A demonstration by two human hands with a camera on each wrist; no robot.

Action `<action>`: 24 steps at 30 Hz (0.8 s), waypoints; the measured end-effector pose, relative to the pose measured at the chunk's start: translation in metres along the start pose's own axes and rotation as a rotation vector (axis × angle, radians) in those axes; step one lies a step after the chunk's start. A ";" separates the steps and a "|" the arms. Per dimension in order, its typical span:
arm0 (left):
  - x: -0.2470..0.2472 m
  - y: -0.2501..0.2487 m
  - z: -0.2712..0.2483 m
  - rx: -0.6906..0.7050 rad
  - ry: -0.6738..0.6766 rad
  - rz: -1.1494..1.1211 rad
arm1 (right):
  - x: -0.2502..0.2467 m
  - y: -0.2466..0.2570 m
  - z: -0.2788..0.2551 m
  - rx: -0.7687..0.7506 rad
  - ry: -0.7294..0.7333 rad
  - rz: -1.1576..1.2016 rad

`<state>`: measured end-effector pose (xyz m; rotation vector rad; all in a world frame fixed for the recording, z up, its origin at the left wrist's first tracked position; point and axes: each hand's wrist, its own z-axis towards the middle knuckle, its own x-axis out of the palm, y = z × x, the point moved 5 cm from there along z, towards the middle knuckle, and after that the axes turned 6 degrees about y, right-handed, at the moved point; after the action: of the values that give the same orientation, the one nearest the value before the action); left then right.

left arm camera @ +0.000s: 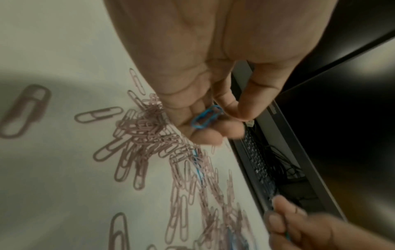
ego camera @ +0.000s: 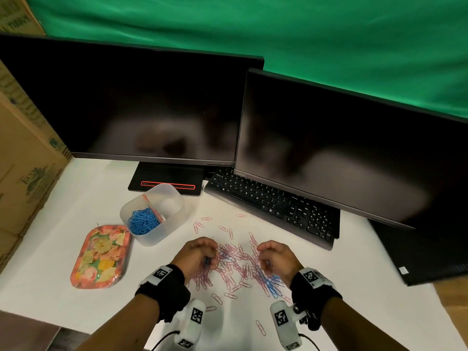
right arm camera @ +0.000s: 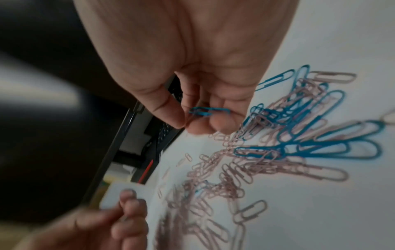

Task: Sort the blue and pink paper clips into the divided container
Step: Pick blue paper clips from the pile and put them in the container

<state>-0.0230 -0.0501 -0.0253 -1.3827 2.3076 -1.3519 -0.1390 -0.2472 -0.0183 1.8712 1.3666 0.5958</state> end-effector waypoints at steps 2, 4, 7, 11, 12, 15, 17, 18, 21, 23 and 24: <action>0.000 -0.002 0.006 0.036 -0.079 0.305 | 0.005 0.001 0.007 -0.019 -0.035 -0.255; 0.012 -0.006 0.010 0.131 -0.116 0.808 | 0.008 0.003 0.010 -0.052 -0.112 -0.474; 0.035 -0.003 0.023 0.222 -0.038 1.297 | -0.002 0.004 0.005 -0.048 -0.240 -0.602; 0.040 0.004 0.038 0.206 0.052 1.586 | -0.024 -0.007 -0.009 0.009 -0.259 -0.810; 0.041 0.006 0.041 0.205 0.060 1.621 | -0.025 -0.011 -0.013 0.024 -0.244 -0.866; 0.045 0.004 0.045 0.180 0.060 1.653 | -0.022 -0.025 -0.016 0.013 -0.174 -0.942; 0.044 0.003 0.045 0.145 0.073 1.634 | -0.013 -0.032 -0.015 -0.001 -0.129 -0.989; 0.044 0.002 0.045 0.139 0.078 1.617 | -0.010 -0.034 -0.014 -0.006 -0.130 -0.996; 0.042 -0.001 0.041 0.184 0.039 1.489 | -0.004 -0.033 -0.009 0.007 -0.176 -0.955; 0.036 -0.005 0.036 0.196 -0.041 1.354 | -0.001 -0.032 -0.004 0.036 -0.153 -0.943; 0.033 -0.006 0.034 0.200 -0.074 1.272 | 0.001 -0.030 -0.003 0.050 -0.136 -0.937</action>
<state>-0.0205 -0.0980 -0.0303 0.1976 2.1347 -0.9544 -0.1596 -0.2404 -0.0398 1.0686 1.9384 -0.0477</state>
